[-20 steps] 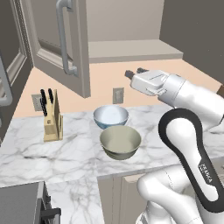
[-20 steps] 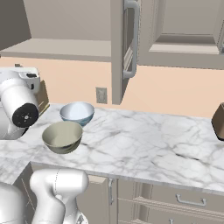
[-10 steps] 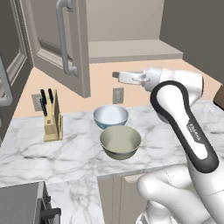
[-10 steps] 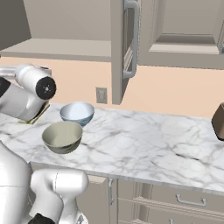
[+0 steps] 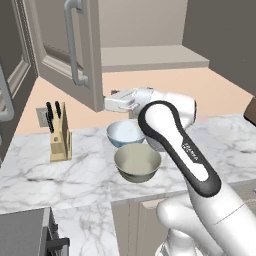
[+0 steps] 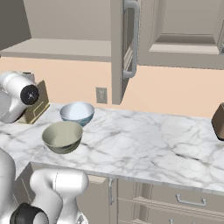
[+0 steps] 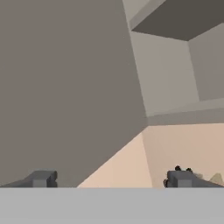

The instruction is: Open the cabinet. Pick the bowls from the counter and place them in the cabinet. Then close the cabinet.

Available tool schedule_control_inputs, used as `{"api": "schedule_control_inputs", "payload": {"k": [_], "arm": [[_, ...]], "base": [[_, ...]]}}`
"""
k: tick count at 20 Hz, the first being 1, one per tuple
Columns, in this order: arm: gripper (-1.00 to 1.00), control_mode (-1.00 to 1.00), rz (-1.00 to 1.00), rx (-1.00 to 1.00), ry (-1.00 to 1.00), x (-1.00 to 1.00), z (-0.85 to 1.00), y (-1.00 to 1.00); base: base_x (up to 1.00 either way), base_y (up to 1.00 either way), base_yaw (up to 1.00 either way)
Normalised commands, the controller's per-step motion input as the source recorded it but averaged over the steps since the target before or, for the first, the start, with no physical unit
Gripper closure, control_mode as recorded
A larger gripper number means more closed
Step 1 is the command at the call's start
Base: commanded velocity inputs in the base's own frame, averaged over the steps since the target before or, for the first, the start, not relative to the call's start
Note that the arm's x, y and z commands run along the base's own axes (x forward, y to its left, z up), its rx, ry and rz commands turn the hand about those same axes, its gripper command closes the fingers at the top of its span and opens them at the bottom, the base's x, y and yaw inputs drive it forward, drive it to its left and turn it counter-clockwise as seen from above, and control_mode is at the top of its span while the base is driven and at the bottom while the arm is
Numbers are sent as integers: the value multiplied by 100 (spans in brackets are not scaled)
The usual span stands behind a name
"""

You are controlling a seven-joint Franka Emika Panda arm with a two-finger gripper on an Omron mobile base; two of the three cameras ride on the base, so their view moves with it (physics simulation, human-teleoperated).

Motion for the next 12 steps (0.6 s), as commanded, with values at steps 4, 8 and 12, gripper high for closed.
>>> {"api": "schedule_control_inputs", "payload": {"k": [4, 8, 12], "arm": [[-100, -100, 4, 0, 0, 6, 0, 88], [-100, -100, 19, -1, 0, -37, 0, 100], [-100, -100, 21, -7, -7, -4, 2, 100]], "base": [[0, 0, 0], [0, 0, 0], [0, 0, 0]]}}
